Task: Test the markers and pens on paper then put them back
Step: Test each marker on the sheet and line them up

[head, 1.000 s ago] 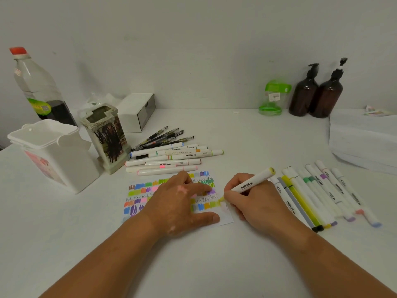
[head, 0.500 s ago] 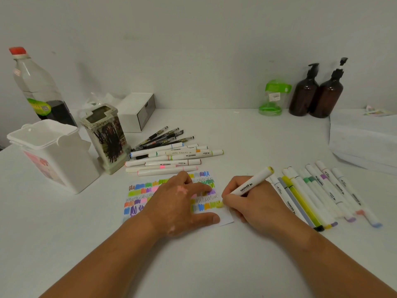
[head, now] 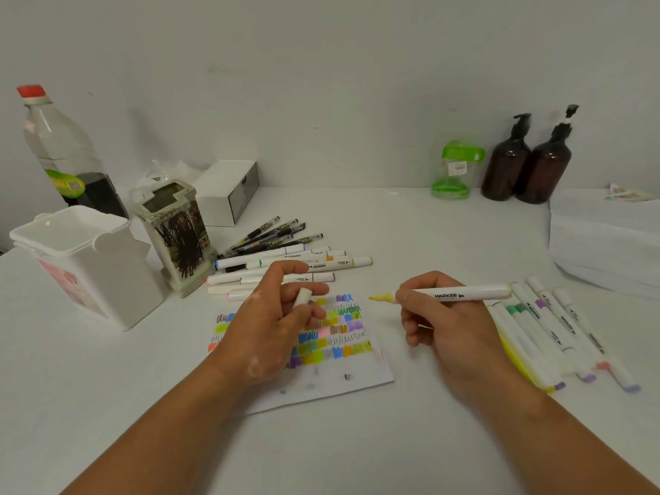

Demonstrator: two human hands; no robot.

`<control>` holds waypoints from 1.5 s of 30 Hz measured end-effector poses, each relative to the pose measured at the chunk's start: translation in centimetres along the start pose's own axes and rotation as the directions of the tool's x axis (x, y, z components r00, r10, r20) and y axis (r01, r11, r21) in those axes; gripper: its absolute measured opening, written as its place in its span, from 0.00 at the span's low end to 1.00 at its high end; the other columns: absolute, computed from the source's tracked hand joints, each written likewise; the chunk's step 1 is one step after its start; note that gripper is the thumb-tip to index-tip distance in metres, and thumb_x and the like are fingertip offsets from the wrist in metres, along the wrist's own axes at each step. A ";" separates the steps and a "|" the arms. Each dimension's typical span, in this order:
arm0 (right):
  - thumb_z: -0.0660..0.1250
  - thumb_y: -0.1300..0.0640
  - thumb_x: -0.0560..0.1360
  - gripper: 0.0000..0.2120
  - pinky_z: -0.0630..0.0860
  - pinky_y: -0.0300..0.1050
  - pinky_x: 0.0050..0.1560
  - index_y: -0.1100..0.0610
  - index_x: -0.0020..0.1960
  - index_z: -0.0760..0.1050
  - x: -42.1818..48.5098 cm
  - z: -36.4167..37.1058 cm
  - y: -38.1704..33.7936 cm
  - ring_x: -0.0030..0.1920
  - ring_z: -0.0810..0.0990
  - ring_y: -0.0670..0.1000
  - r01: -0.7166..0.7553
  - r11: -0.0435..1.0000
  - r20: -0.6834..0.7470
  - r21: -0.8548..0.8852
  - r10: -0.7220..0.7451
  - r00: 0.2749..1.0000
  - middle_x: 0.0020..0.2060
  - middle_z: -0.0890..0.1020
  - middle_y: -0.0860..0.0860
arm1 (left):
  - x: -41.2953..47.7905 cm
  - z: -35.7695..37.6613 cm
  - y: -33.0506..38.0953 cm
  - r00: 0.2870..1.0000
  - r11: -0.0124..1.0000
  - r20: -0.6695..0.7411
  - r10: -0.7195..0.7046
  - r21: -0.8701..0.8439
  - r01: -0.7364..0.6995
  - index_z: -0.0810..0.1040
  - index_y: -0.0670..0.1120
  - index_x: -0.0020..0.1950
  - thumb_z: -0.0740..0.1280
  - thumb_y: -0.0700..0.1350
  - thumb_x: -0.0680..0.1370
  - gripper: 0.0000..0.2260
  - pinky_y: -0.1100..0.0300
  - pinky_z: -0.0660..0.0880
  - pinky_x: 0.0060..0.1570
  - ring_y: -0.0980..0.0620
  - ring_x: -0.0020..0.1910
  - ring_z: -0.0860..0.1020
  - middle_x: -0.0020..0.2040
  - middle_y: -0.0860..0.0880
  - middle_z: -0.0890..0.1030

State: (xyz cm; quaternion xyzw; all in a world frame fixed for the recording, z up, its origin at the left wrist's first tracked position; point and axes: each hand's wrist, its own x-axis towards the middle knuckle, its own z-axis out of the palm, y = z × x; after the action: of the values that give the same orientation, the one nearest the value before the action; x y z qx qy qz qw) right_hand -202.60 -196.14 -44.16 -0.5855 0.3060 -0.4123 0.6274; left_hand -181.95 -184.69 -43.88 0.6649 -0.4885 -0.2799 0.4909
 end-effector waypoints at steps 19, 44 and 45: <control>0.75 0.52 0.67 0.06 0.76 0.42 0.31 0.53 0.42 0.82 -0.8 0.5 -0.5 0.31 0.80 0.52 0.032 0.999 0.196 -0.006 -0.030 0.980 0.33 0.83 0.56 | -0.5 0.3 0.1 0.990 0.999 0.140 0.026 0.015 -0.029 0.83 0.58 0.57 0.70 0.54 0.73 0.13 0.64 0.81 0.45 0.57 0.49 0.85 0.48 0.58 0.86; 0.71 0.33 0.68 0.31 0.77 0.42 0.33 0.56 0.60 0.82 -1.4 0.0 -2.4 0.37 0.81 0.53 -0.251 0.967 0.566 -0.031 0.224 0.793 0.52 0.85 0.65 | 0.0 -0.3 -0.9 0.966 0.964 0.120 0.230 0.108 -0.243 0.84 0.59 0.56 0.69 0.47 0.77 0.10 0.58 0.80 0.52 0.51 0.55 0.80 0.52 0.55 0.82; 0.73 0.38 0.69 0.22 0.76 0.40 0.33 0.53 0.55 0.82 -1.6 0.3 -2.4 0.35 0.81 0.50 -0.185 0.971 0.507 -0.149 0.236 0.829 0.47 0.87 0.61 | -0.1 0.0 -0.8 0.957 0.951 0.136 0.255 0.142 -0.273 0.83 0.60 0.56 0.69 0.48 0.77 0.11 0.60 0.79 0.52 0.51 0.56 0.79 0.52 0.56 0.81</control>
State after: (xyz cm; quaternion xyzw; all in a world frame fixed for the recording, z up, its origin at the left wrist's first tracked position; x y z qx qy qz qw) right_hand -203.47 -194.52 -41.91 -0.6666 0.2061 -0.1518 0.7001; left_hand -181.64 -184.57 -44.66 0.6133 -0.6215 -0.2098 0.4400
